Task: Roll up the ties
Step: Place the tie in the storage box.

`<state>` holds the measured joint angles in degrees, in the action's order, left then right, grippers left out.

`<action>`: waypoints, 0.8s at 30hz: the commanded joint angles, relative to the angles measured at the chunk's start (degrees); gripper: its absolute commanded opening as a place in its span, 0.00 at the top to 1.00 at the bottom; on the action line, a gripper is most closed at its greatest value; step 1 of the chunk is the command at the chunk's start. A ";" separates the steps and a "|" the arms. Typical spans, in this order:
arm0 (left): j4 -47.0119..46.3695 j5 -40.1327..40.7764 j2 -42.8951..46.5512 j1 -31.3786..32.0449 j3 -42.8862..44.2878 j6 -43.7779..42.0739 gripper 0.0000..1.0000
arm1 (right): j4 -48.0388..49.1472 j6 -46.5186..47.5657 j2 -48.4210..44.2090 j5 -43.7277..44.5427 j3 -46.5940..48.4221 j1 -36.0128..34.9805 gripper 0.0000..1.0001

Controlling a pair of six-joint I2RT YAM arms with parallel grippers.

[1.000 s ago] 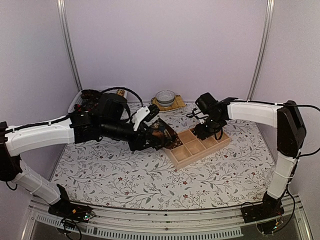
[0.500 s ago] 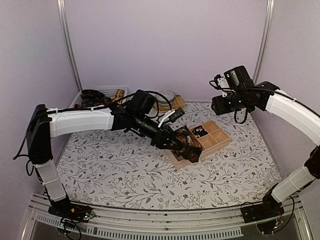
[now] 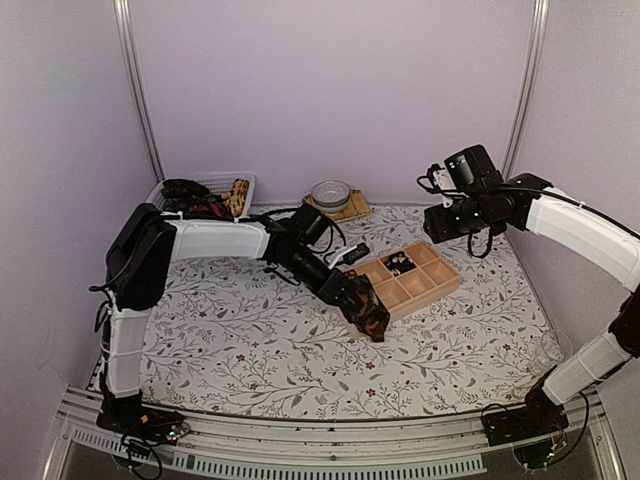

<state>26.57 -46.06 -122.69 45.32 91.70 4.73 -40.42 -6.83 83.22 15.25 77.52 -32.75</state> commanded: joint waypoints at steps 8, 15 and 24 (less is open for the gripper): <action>4.80 20.29 0.25 2.03 1.91 -4.52 1.00 | 1.77 0.06 -3.38 -0.54 -0.73 0.41 0.41; 5.67 31.22 -1.79 6.55 3.54 -5.86 1.00 | 1.80 0.13 -3.00 -1.67 -0.29 0.41 0.42; 6.92 44.91 -2.09 10.39 2.95 -7.36 1.00 | 1.33 0.24 -3.08 -1.89 0.34 0.40 0.42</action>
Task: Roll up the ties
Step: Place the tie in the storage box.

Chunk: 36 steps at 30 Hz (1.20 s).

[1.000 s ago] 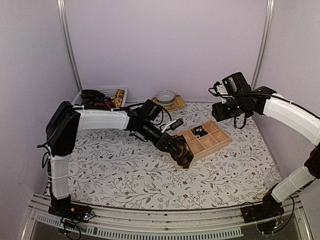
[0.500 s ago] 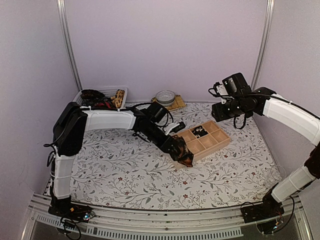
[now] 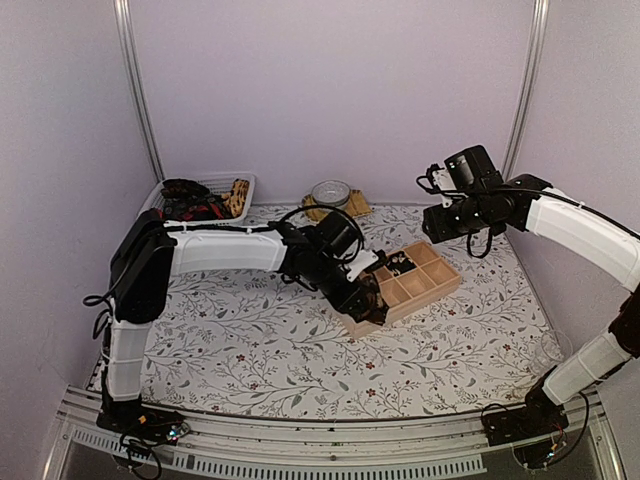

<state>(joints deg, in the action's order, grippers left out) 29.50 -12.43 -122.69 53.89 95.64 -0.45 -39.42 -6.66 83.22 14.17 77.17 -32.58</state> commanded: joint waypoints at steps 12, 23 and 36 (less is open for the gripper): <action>4.25 19.79 -3.03 6.47 -2.36 -4.18 1.00 | 0.29 -0.02 -2.99 -0.87 0.92 0.23 0.42; 1.55 17.80 -2.74 8.51 -5.94 -5.82 0.80 | 3.12 -2.80 -3.32 -8.21 -1.66 0.26 0.42; 1.18 18.36 -1.35 8.73 -6.66 -7.88 0.62 | 9.19 -8.91 -2.70 -23.04 -7.60 1.57 0.42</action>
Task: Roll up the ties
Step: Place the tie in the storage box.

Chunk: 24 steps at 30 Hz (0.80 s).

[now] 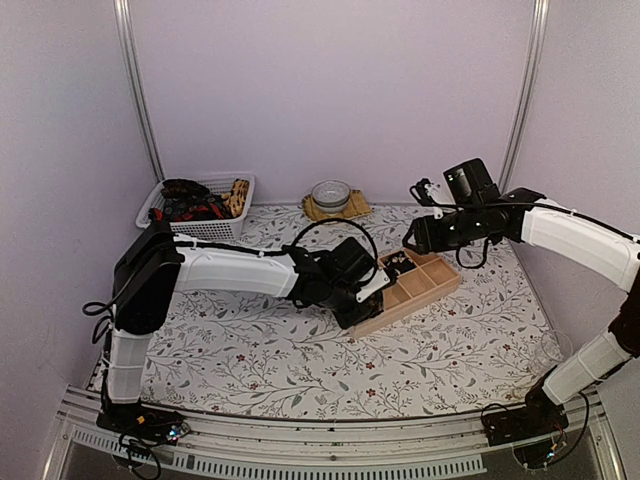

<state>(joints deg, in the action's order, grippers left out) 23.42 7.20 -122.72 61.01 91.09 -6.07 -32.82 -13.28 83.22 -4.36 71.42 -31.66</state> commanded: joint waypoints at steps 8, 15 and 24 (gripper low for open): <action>7.93 0.61 -0.15 1.65 -1.45 -3.30 0.53 | 4.64 -3.90 -1.82 -8.17 -4.68 1.22 0.43; 6.73 0.96 0.63 1.69 -0.27 -3.44 0.52 | 6.40 -5.48 -1.79 -10.84 -5.91 2.43 0.45; 6.88 0.31 0.83 1.40 1.18 -3.68 0.50 | 6.49 -5.34 -1.27 -11.15 -6.22 2.65 0.45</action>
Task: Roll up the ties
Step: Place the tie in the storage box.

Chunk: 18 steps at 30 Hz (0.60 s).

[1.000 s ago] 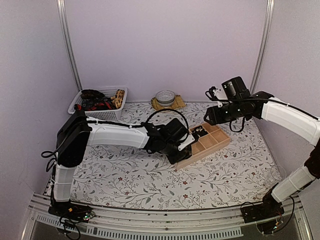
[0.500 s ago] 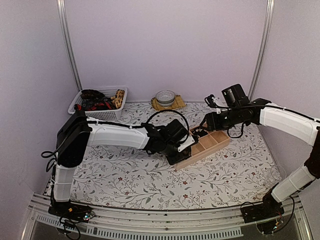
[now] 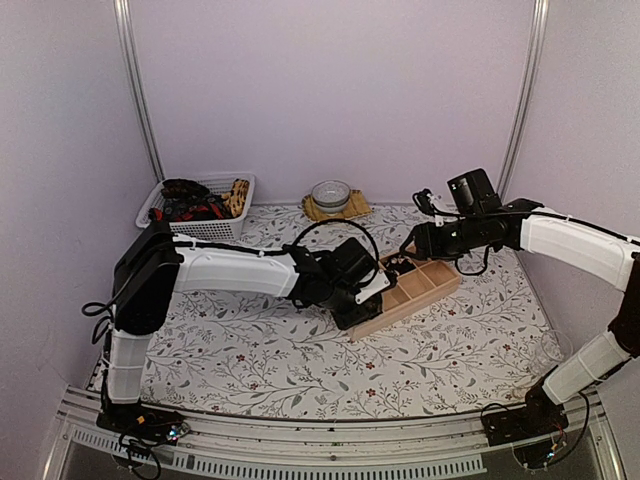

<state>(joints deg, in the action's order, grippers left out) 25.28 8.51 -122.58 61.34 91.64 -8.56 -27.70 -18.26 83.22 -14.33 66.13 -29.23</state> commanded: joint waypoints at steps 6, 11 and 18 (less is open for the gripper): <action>4.36 -2.42 2.02 0.32 0.56 -0.59 0.49 | 3.54 -1.16 -0.07 -2.73 -2.55 0.47 0.45; 3.95 -2.66 2.50 0.17 0.56 -0.58 0.45 | 8.46 -3.77 1.50 -7.99 -5.61 1.17 0.46; 3.52 -3.33 2.59 -0.14 0.24 -0.54 0.44 | 18.65 -9.38 4.85 -17.99 -11.38 2.47 0.60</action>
<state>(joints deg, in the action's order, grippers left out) 26.52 7.40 -122.28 61.21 91.90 -8.54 -17.45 -23.14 84.16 -24.64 58.17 -27.70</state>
